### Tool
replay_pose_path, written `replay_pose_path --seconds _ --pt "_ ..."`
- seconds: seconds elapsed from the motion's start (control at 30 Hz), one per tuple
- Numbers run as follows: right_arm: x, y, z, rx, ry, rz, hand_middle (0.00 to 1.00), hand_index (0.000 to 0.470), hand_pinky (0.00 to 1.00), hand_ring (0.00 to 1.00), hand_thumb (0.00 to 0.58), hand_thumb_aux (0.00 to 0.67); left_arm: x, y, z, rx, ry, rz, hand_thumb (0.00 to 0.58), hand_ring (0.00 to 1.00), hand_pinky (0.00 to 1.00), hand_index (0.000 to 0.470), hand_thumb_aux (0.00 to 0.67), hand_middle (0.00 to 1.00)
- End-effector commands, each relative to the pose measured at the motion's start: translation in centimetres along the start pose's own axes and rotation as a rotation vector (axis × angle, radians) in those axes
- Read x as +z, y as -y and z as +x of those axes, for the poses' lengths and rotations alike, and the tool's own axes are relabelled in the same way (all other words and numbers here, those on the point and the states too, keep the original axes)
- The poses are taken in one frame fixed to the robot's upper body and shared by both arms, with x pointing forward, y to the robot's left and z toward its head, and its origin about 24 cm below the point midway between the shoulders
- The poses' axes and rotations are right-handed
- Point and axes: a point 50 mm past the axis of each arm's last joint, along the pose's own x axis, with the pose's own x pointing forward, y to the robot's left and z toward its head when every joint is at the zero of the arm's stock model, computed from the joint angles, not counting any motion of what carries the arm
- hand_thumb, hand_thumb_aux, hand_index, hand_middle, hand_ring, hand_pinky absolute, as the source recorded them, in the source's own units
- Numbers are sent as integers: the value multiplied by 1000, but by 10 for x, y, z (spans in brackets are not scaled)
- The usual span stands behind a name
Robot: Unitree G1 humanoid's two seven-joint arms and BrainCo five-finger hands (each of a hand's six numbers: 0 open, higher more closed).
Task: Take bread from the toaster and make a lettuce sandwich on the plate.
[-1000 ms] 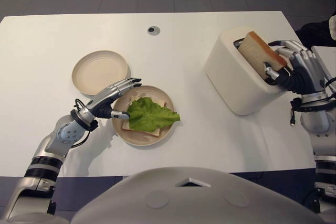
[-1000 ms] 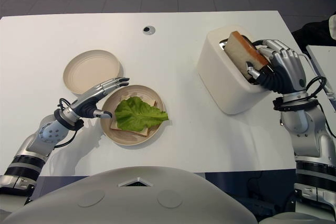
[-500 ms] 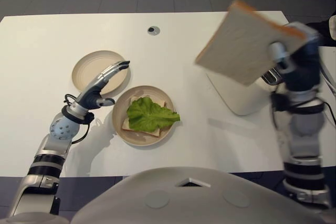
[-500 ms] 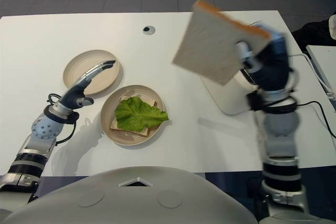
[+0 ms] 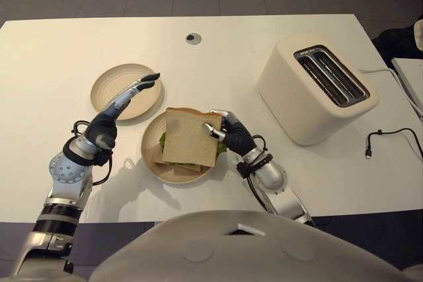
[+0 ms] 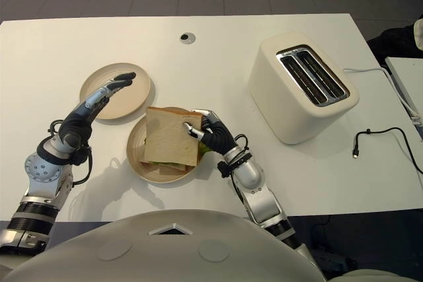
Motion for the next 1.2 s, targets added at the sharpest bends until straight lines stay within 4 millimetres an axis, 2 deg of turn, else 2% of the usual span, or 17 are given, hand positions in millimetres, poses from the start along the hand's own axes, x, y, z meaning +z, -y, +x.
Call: replay_pose_path --seconds 0.03,0.3,0.5,0.53,0.57,0.6,0.63,0.67,0.7,0.83,0.9,0.93,1.07,1.1,1.13,1.17,1.2 --pt "-9 -6 1 23 -37 -164 1000 470 1000 1000 580 670 2 16 -5 -125 -22 -48 0 0 0 0 0 0" --pt "-16 -12 5 28 -62 -418 984 470 984 984 580 670 -3 42 -23 -407 -116 -90 0 0 0 0 0 0" --pt "-15 -1 11 -11 -52 -529 957 470 957 957 580 670 -49 60 -43 -612 -432 38 0 0 0 0 0 0" --pt "-14 1 12 -24 -47 -539 929 59 929 929 136 84 -56 60 -47 -634 -479 58 0 0 0 0 0 0" --pt "-12 4 13 -40 -39 -543 894 0 894 894 0 0 -60 61 -50 -648 -507 65 0 0 0 0 0 0" --pt "-10 6 14 -59 -29 -542 867 0 867 867 0 0 -61 64 -51 -658 -512 58 0 0 0 0 0 0" --pt "-7 10 16 -89 -15 -538 729 0 729 729 0 0 -59 69 -51 -671 -493 38 132 0 0 57 81 0" --pt "-4 15 18 -132 2 -537 224 0 224 224 0 0 -56 75 -51 -676 -468 15 179 0 0 79 113 0" --pt "0 22 19 -183 18 -536 0 0 0 0 0 0 -53 79 -50 -680 -441 -5 248 0 0 114 163 0" --pt "11 53 20 -367 62 -540 0 0 0 0 0 0 -46 80 -38 -620 -352 -31 183 0 0 81 116 0" --pt "15 63 19 -416 81 -533 0 0 0 0 0 0 -38 71 -22 -487 -256 -36 108 0 0 46 66 0" --pt "16 66 18 -423 85 -528 0 0 0 0 0 0 -32 63 -13 -409 -198 -45 0 0 0 0 0 0" --pt "19 57 16 -327 145 -473 0 0 0 0 0 0 -10 19 -3 -157 -54 -67 0 47 47 0 0 47" --pt "20 52 13 -265 164 -455 0 0 0 0 0 0 -8 9 -7 -144 -59 -61 368 329 329 186 265 329" --pt "20 48 10 -209 183 -427 451 63 451 451 144 89 -7 3 -13 -164 -79 -57 580 1000 1000 470 670 1000" --pt "20 47 5 -147 197 -397 957 370 957 957 554 528 -6 0 -21 -199 -113 -55 580 1000 1000 470 670 1000" --pt "21 48 -1 -101 209 -370 1000 470 1000 1000 580 670 -6 -1 -30 -237 -150 -58 580 1000 1000 470 670 1000"
